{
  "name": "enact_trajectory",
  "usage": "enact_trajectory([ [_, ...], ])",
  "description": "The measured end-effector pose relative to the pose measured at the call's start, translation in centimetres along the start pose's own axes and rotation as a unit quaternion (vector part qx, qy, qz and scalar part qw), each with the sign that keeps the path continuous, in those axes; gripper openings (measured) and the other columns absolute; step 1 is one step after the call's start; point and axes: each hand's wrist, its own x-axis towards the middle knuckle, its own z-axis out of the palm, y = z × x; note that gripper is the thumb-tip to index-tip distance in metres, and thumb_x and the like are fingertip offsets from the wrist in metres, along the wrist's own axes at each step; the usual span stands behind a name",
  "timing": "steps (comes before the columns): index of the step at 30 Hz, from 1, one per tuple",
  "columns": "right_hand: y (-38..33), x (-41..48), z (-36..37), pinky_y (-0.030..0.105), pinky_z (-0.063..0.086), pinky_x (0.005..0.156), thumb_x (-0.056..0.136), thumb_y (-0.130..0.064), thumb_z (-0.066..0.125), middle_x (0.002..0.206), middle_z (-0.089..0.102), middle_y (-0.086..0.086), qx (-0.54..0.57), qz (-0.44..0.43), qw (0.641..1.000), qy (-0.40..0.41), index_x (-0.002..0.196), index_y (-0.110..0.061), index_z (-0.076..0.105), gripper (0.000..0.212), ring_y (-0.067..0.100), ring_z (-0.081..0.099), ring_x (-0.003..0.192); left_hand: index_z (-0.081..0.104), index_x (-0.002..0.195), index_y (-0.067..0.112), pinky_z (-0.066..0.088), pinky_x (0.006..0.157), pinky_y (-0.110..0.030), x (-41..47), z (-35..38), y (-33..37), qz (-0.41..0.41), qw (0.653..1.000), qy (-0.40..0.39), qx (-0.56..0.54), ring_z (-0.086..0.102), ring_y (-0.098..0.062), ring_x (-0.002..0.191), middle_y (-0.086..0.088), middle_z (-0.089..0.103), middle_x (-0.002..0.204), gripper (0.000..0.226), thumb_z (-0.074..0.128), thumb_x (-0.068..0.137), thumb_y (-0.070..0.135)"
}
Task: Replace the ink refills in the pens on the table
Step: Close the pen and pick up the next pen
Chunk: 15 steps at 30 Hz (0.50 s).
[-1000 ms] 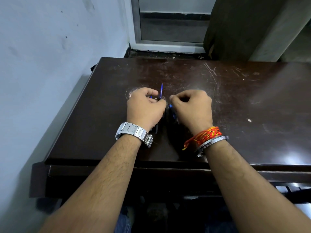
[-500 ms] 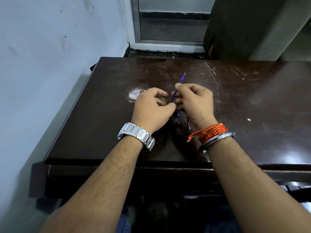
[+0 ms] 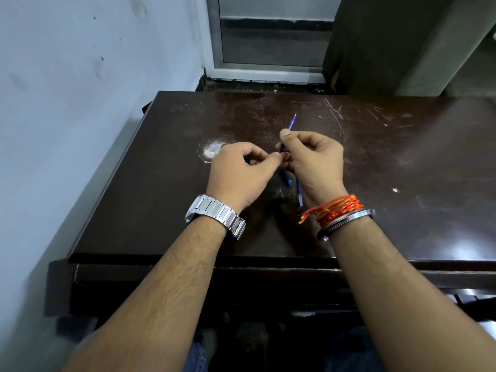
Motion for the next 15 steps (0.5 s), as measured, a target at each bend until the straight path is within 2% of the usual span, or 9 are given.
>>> enact_trajectory([
  [2, 0.2, 0.0, 0.0, 0.031, 0.057, 0.058, 0.089, -0.014, 0.072, 0.064, 0.069, 0.005, -0.030, -0.007, 0.999, -0.015, 0.073, -0.006, 0.072, 0.018, 0.014, 0.060, 0.055, 0.073, 0.067, 0.022, 0.037, 0.046, -0.011, -0.1, 0.1, 0.0, 0.012, 1.000, -0.029, -0.002, 0.054, 0.000, 0.047, 0.009, 0.062, 0.051, 0.020, 0.076, 0.075, 0.040],
  [7, 0.6, 0.0, 0.1, 0.026, 0.054, 0.056, 0.088, -0.014, 0.073, 0.065, 0.069, 0.009, -0.042, -0.004, 0.999, -0.031, 0.075, -0.010, 0.073, 0.014, 0.011, 0.061, 0.053, 0.072, 0.065, 0.025, 0.038, 0.051, -0.009, 0.1, -0.1, -0.2, 0.021, 0.999, -0.024, 0.030, 0.059, 0.000, 0.057, 0.011, 0.065, 0.059, 0.014, 0.075, 0.076, 0.034],
  [12, 1.0, -0.1, 0.3, 0.025, 0.055, 0.056, 0.087, -0.016, 0.073, 0.065, 0.072, 0.003, -0.084, -0.014, 0.996, -0.039, 0.077, -0.016, 0.073, 0.010, 0.010, 0.068, 0.057, 0.072, 0.063, 0.023, 0.036, 0.045, -0.004, 0.4, -0.6, -0.3, -0.020, 0.999, 0.026, 0.035, 0.057, 0.010, 0.054, 0.012, 0.063, 0.054, 0.013, 0.072, 0.075, 0.028],
  [15, 1.1, 0.0, 0.3, 0.029, 0.057, 0.059, 0.087, -0.022, 0.073, 0.068, 0.074, 0.004, -0.118, -0.023, 0.992, -0.029, 0.083, -0.017, 0.073, 0.007, 0.011, 0.070, 0.059, 0.071, 0.061, 0.023, 0.035, 0.044, -0.002, 0.8, -1.3, -0.6, -0.041, 0.995, 0.064, 0.057, 0.057, 0.007, 0.052, 0.012, 0.062, 0.052, 0.015, 0.074, 0.073, 0.031],
])
